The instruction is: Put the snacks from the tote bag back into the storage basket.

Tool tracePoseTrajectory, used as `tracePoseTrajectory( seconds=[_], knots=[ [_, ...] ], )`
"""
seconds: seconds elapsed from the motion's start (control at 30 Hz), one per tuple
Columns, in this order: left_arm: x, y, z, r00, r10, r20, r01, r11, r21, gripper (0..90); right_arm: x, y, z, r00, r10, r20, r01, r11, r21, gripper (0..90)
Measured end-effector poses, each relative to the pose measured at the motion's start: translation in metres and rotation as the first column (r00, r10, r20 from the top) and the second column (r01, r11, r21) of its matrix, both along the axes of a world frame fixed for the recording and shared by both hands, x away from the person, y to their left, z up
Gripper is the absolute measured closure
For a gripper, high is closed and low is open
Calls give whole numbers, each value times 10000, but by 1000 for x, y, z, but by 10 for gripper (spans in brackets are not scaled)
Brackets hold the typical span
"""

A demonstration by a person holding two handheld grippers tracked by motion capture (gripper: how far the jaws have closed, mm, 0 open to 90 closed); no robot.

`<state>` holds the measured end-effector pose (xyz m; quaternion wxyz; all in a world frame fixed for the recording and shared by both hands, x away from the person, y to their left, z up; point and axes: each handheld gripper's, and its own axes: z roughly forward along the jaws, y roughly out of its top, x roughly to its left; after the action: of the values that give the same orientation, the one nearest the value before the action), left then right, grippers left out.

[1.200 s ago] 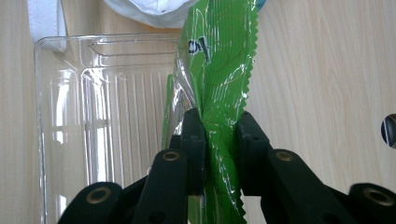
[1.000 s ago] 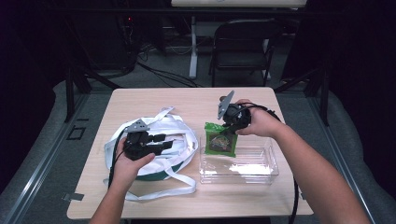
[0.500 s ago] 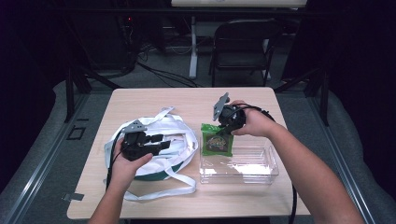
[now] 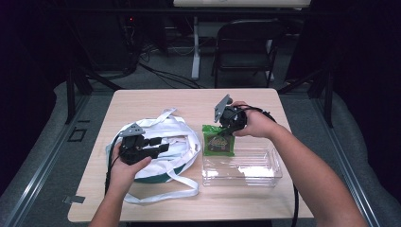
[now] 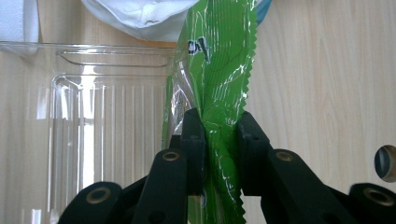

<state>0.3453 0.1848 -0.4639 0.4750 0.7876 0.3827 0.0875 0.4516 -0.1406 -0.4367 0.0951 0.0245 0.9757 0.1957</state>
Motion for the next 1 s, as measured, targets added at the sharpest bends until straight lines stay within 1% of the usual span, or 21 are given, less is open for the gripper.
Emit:
tracePoseTrajectory(
  seconds=[0.1,0.17,0.5,0.53,0.57,0.73,0.8,0.87,0.9,0.97,1.0],
  knots=[
    [0,0,0,10000,-6,3,6,10000,14,540,1,-1,0,10000,-17,65,17,10000,49,760],
    [0,0,-1,10000,-2,4,2,10000,7,540,2,0,-1,10000,26,95,-25,10000,-59,760],
    [1,1,-1,10000,17,-7,-17,10000,3,540,6,0,-5,9999,-117,91,117,9999,-46,750],
    [1,1,-1,10000,29,17,-29,10000,-31,540,6,-1,-5,9998,-141,111,142,9998,-133,746],
    [1,1,-1,10000,25,20,-25,10000,-27,540,6,-1,-6,9997,-202,102,203,9998,-92,739],
    [1,0,-1,10000,35,-15,-35,10000,-50,540,5,1,-6,9995,-260,156,263,9994,-241,707],
    [1,0,-1,10000,40,-15,-40,10000,-63,540,6,0,-7,9993,-342,144,345,9993,-145,690],
    [1,0,-1,10000,63,-17,-63,9999,-86,540,6,-1,-7,9992,-372,156,373,9992,-107,679],
    [1,0,-1,10000,72,-25,-72,10000,-66,540,6,-1,-6,9991,-372,197,376,9991,-176,671],
    [1,0,-1,10000,66,-31,-67,10000,-73,540,6,-2,-7,9989,-418,203,419,9991,-90,661],
    [1,0,-1,10000,66,-29,-66,9999,-76,540,7,-2,-6,9985,-489,233,491,9988,-63,627]
  ],
)
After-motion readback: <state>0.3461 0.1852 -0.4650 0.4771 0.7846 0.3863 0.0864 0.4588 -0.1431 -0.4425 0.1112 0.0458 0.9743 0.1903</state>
